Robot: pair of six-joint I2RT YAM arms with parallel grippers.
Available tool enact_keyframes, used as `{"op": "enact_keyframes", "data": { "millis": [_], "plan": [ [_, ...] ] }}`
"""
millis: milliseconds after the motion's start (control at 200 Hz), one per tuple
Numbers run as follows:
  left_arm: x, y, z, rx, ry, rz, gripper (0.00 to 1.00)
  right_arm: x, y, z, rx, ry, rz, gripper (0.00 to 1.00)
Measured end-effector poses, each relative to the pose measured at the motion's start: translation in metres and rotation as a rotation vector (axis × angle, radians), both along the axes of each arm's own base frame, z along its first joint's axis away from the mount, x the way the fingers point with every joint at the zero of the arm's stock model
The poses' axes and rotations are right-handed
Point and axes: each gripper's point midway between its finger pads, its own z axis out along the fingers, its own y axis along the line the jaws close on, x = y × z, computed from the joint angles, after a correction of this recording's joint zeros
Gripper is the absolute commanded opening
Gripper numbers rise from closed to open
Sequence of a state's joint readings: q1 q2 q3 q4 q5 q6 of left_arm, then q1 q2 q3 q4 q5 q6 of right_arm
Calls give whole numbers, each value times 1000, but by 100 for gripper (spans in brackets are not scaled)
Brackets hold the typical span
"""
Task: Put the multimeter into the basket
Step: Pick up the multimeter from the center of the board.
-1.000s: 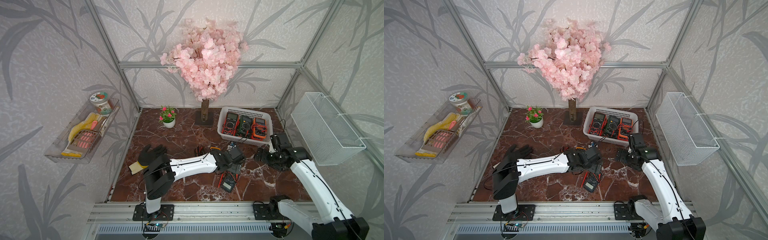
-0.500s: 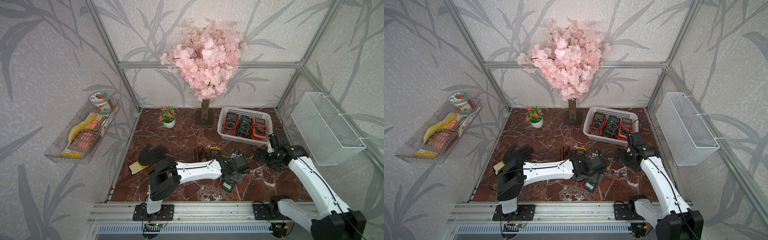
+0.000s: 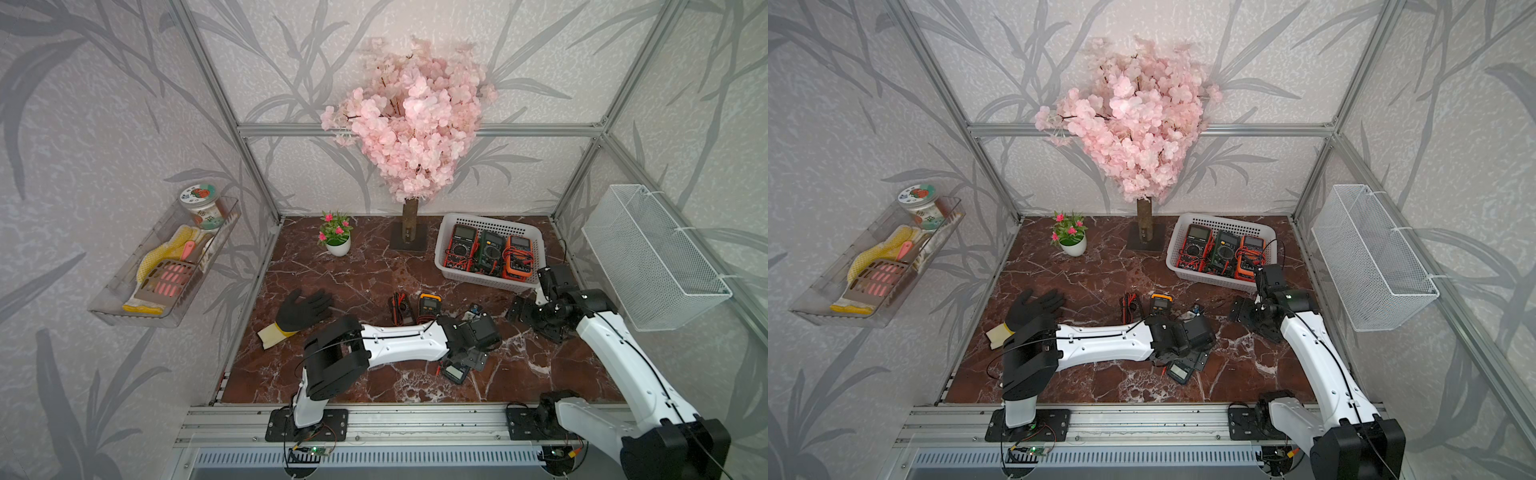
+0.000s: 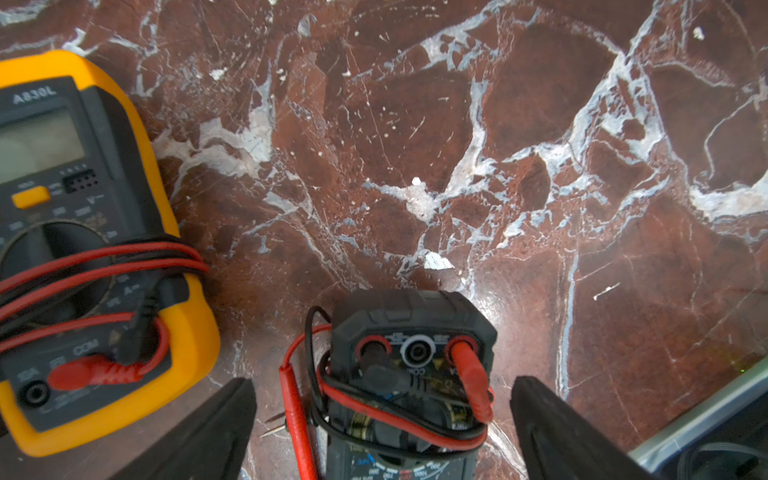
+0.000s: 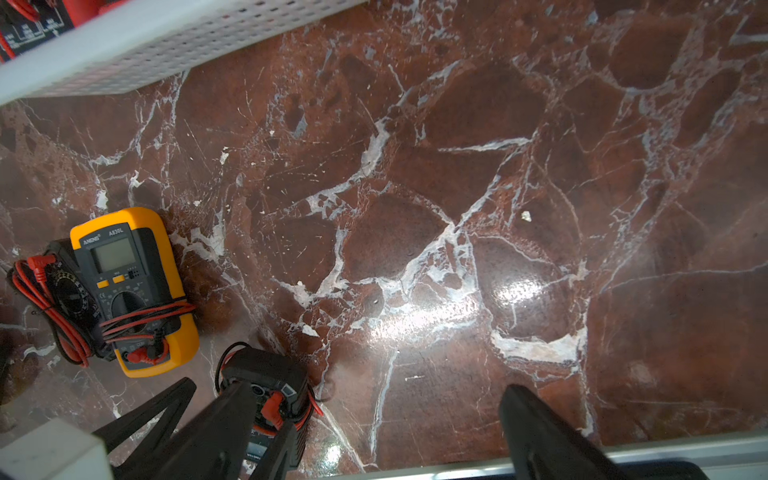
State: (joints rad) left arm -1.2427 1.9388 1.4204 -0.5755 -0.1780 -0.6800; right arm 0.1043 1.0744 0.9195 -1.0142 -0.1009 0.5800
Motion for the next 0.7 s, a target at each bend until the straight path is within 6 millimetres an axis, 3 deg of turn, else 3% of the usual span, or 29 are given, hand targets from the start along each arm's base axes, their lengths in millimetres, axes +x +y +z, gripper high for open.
{"op": "enact_keyframes", "data": {
  "millis": [615, 700],
  "plan": [
    [-6, 0, -31, 63, 40, -54, 100, 1, -3, -2, 17, 13, -37, 97],
    [-7, -1, -32, 63, 43, -64, 95, 1, -4, -3, 17, 19, -40, 97]
  ]
}}
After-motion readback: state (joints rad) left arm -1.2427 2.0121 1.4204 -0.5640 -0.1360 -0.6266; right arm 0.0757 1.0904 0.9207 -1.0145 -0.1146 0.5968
